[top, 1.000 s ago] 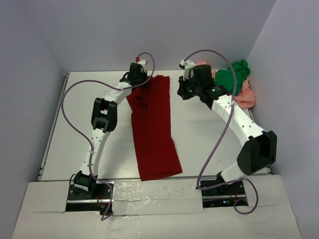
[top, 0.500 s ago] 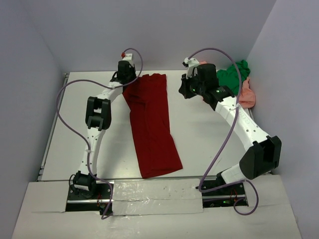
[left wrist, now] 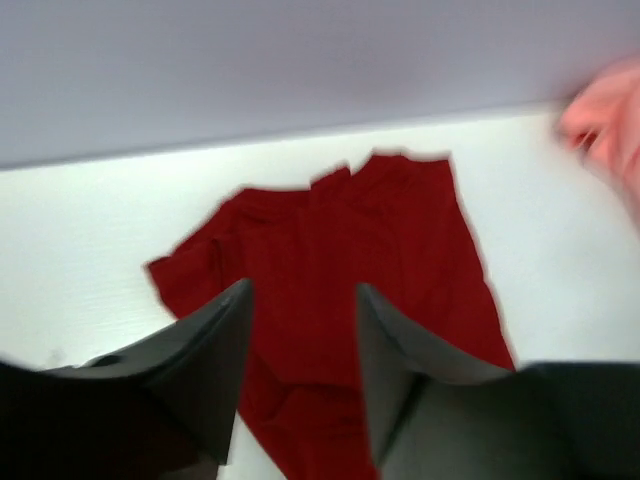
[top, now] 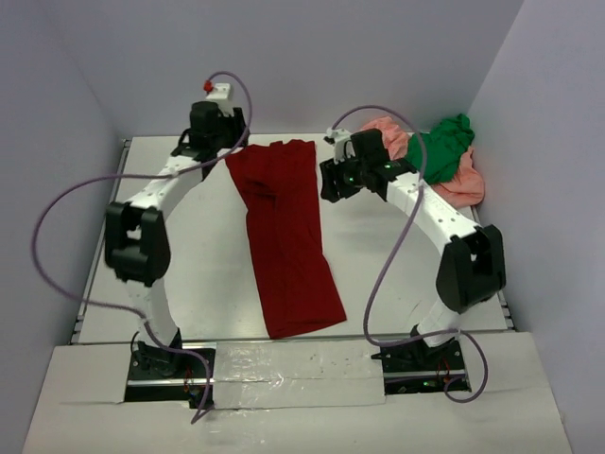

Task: Fold and stack the t-shirts
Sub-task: Fold the tshirt

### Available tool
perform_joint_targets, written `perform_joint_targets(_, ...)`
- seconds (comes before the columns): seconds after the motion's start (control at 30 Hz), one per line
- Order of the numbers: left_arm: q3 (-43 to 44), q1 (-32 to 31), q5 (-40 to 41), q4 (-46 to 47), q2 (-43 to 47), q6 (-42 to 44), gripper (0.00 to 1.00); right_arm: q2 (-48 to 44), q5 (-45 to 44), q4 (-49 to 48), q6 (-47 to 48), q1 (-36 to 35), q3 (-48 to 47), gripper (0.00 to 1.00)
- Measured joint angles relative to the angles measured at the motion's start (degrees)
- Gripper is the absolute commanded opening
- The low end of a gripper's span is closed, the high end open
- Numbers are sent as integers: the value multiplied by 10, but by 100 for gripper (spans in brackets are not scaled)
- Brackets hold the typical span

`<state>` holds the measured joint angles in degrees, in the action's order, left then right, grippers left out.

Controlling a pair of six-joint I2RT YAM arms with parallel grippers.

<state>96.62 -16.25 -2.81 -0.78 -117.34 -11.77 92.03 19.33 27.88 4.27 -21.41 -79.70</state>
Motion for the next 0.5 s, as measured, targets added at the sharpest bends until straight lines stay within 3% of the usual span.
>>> perform_joint_targets(0.1, -88, 18, 10, 26, 128, 13, 71, 54, -10, 7, 13, -19, -10, 58)
perform_joint_targets(0.27, -227, 81, 39, 57, 306, 38, 73, 145, -49, 15, 29, -70, -40, 57)
perform_joint_targets(0.5, -300, 198, 3, -5, 338, 36, 74, 252, -77, 37, 25, -143, -142, 57)
